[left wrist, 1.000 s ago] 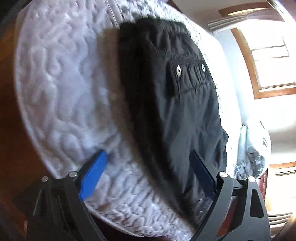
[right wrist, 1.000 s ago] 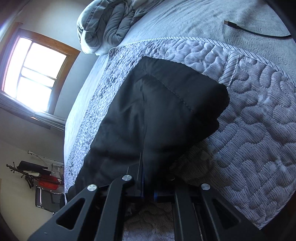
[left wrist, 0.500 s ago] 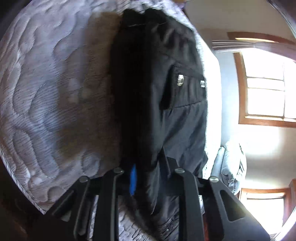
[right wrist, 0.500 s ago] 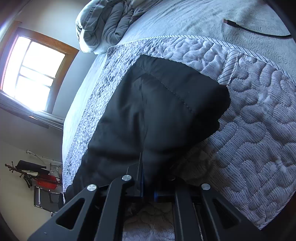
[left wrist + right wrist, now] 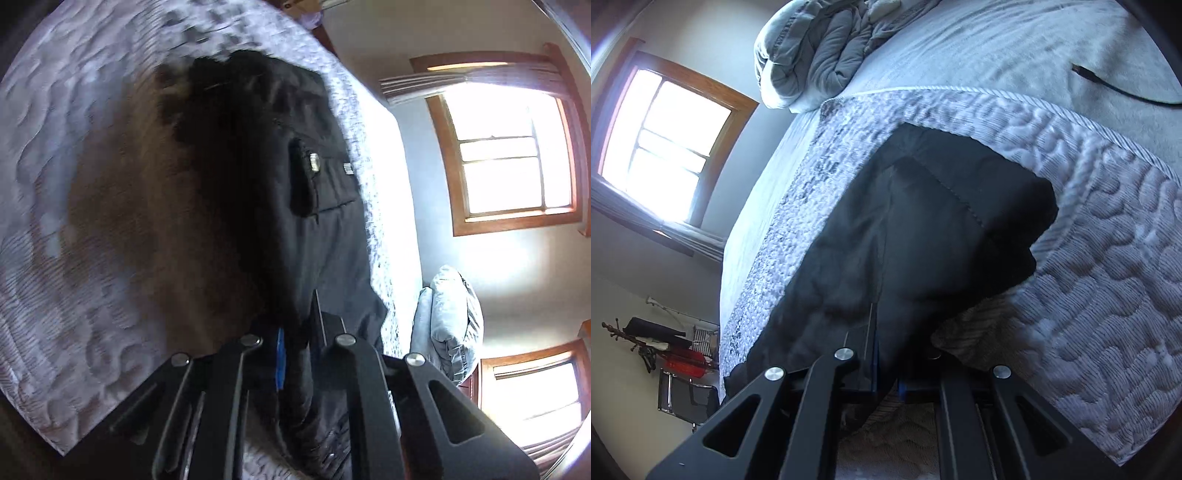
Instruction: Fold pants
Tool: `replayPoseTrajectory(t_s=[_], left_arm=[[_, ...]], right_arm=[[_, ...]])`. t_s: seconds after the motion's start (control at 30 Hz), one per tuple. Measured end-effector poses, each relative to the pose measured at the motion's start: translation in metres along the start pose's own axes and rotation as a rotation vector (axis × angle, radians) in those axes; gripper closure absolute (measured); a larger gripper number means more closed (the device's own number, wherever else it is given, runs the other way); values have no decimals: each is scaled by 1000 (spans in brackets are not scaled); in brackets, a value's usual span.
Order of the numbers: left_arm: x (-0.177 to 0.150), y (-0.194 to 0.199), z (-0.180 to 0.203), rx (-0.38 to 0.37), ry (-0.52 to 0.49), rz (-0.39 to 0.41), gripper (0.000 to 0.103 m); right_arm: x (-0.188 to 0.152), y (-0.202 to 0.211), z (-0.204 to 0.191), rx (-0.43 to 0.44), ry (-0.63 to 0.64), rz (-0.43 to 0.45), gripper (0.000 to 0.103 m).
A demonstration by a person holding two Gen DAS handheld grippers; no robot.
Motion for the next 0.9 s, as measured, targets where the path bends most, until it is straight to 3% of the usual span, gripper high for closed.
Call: replayPoseTrajectory(t_s=[0.13,0.4,0.43,0.5,0.57,0.77,0.9], left_arm=[[-6,3,-8,8,-22,-24,95],[-14,0,-17,21,-29,-37,92],[-15,-2,-17,30,-31,-37,87],[-16,3,-21,69,-22,-36,65],[-14,6,-22,73,-5,-33,33],[-15,21,-27,84,-7,-35,22],[-19,33,-33,101,-31,-28,21]], right_arm=[[1,8,12,24,-42,15,96],[5,7,20,-42,-68,-13,96],[6,10,16,-54,-59,-6,96],[8,15,4,-69,-34,16,96],[9,22,-12,-93,12,42,96],[9,35,-79,-168,224,119,96],[-7,38,-145,-168,435,153,96]])
Point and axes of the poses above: each gripper's, at about its wrist camera, not at the fingertips, and y roughly against the way its jaws point, z to its right, x to its top, the point moved 5 cm from there along -y, roughly the way its jaws point, and after that the axes turned 1 degree about -z, right-handed, at the moved point
